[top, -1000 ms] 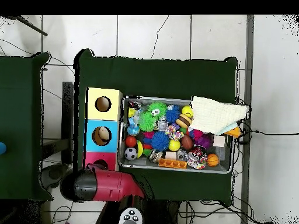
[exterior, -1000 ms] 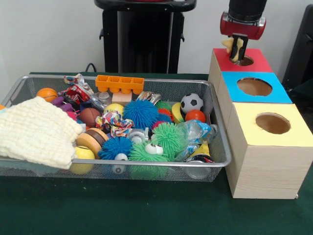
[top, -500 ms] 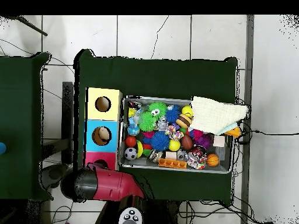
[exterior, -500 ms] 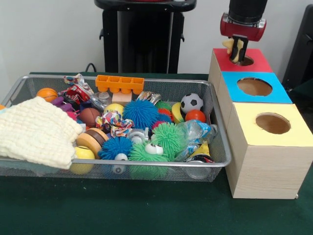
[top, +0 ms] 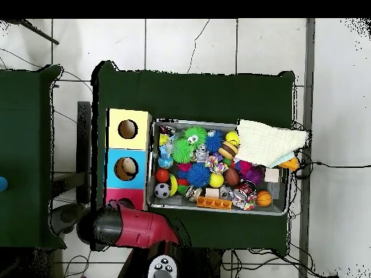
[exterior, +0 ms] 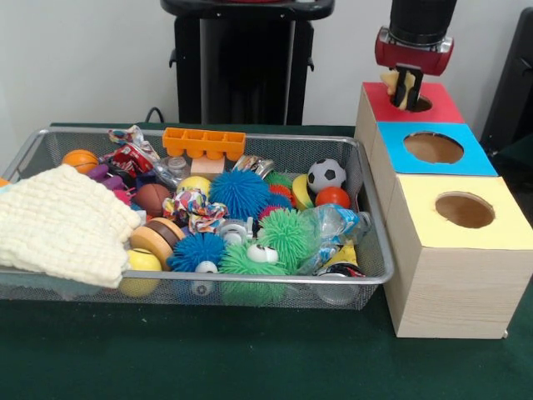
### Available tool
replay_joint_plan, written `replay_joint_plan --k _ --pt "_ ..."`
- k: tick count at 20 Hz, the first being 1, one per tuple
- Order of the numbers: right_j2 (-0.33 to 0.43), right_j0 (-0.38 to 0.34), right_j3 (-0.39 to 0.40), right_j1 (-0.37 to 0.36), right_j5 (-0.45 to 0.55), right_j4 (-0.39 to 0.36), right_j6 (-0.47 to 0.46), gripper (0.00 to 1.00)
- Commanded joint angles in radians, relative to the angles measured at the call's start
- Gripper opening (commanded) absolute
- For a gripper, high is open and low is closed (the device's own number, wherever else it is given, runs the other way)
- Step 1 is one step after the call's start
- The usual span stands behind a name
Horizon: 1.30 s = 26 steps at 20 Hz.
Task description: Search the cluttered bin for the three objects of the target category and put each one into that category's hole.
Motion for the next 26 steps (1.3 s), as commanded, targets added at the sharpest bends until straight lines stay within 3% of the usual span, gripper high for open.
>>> replay_joint_plan --k 1,8,16,26 --pt "0.073 -0.016 -0.028 0.125 -0.156 0.058 0.232 0.00" --pt "0.046 0.002 -0.055 0.087 -0.064 0.087 0.224 0.00" --pt "0.025 0.005 -0.105 0.093 -0.001 0.106 0.219 0.00" --pt "0.035 0.009 -0.128 0.125 -0.038 0.125 0.226 0.00"
